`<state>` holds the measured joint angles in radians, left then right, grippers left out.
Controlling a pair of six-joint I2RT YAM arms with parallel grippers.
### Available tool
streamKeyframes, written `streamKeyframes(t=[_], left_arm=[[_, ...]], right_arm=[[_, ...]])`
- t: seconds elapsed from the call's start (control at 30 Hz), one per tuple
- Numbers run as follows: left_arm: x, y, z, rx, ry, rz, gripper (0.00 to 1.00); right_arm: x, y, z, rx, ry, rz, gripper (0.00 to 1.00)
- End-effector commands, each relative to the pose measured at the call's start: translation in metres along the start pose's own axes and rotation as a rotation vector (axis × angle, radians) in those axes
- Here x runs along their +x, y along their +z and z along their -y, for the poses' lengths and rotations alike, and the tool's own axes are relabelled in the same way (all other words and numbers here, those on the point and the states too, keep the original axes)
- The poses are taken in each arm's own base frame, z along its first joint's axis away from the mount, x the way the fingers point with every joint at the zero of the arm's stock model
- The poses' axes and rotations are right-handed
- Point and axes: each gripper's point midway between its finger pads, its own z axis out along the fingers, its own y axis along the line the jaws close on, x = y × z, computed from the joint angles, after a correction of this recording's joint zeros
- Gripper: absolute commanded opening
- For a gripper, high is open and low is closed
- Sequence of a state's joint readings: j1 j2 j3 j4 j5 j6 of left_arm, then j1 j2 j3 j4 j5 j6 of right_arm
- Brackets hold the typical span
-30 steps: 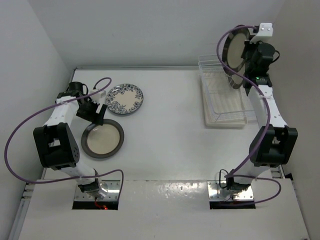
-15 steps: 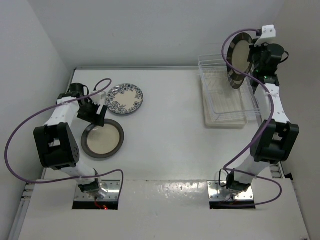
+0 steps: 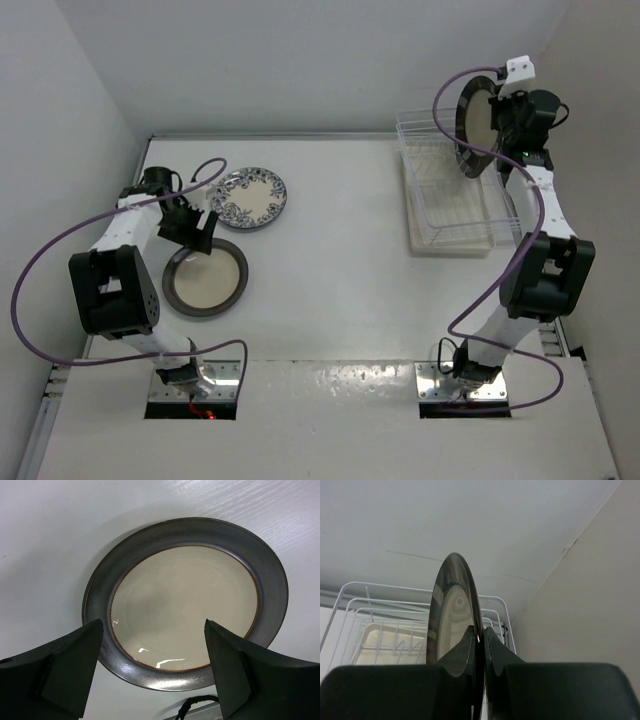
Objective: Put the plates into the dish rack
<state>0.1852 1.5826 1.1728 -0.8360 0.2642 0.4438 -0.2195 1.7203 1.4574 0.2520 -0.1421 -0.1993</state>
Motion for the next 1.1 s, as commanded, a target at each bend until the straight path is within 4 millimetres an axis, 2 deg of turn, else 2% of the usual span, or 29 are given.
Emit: streamKeyframes(t=[0.0, 0.03, 0.07, 0.17, 0.5, 0.67, 0.7, 0.77, 0.8, 1.0, 1.03, 1.07], left_arm=[[-0.006, -0.006, 0.006, -0.003, 0.006, 0.029, 0.87], [-0.006, -0.006, 0.006, -0.003, -0.003, 0.029, 0.87], [-0.006, -0.006, 0.006, -0.003, -0.003, 0.029, 0.87], [-0.009, -0.008, 0.005, -0.007, -0.001, 0.036, 0.87], [-0.009, -0.008, 0.003, -0.011, -0.003, 0.024, 0.87], [-0.007, -0.005, 0.003, -0.006, -0.006, 0.017, 0.87], [-0.007, -0.005, 0.003, -0.006, -0.006, 0.017, 0.87], [-0.012, -0.007, 0.004, -0.008, 0.005, 0.025, 0.87], [-0.011, -0.004, 0.004, -0.003, 0.003, 0.017, 0.87], [-0.011, -0.004, 0.004, -0.003, 0.003, 0.017, 0.87], [-0.011, -0.004, 0.004, -0.003, 0.003, 0.017, 0.87], [-0.011, -0.004, 0.004, -0.003, 0.003, 0.017, 0.87]], right_arm=[[-0.104, -0.013, 0.025, 0.102, -0.136, 0.305, 0.0], [-0.098, -0.012, 0.022, 0.108, -0.171, 0.291, 0.0], [-0.095, -0.012, 0.007, 0.082, -0.187, 0.292, 0.0], [-0.085, -0.01, -0.006, 0.06, -0.201, 0.274, 0.0], [-0.057, -0.002, -0.01, 0.079, -0.149, 0.22, 0.0], [-0.028, 0.001, -0.014, 0.105, -0.108, 0.156, 0.0], [-0.016, 0.001, -0.021, 0.102, -0.103, 0.132, 0.0], [-0.012, 0.003, -0.024, 0.121, -0.117, 0.135, 0.0], [-0.003, 0.002, -0.028, 0.153, -0.132, 0.107, 0.0], [-0.019, -0.005, -0.015, 0.347, -0.166, 0.14, 0.0], [-0.017, -0.005, -0.018, 0.353, -0.164, 0.14, 0.0], [-0.027, -0.008, -0.017, 0.364, -0.178, 0.17, 0.0]])
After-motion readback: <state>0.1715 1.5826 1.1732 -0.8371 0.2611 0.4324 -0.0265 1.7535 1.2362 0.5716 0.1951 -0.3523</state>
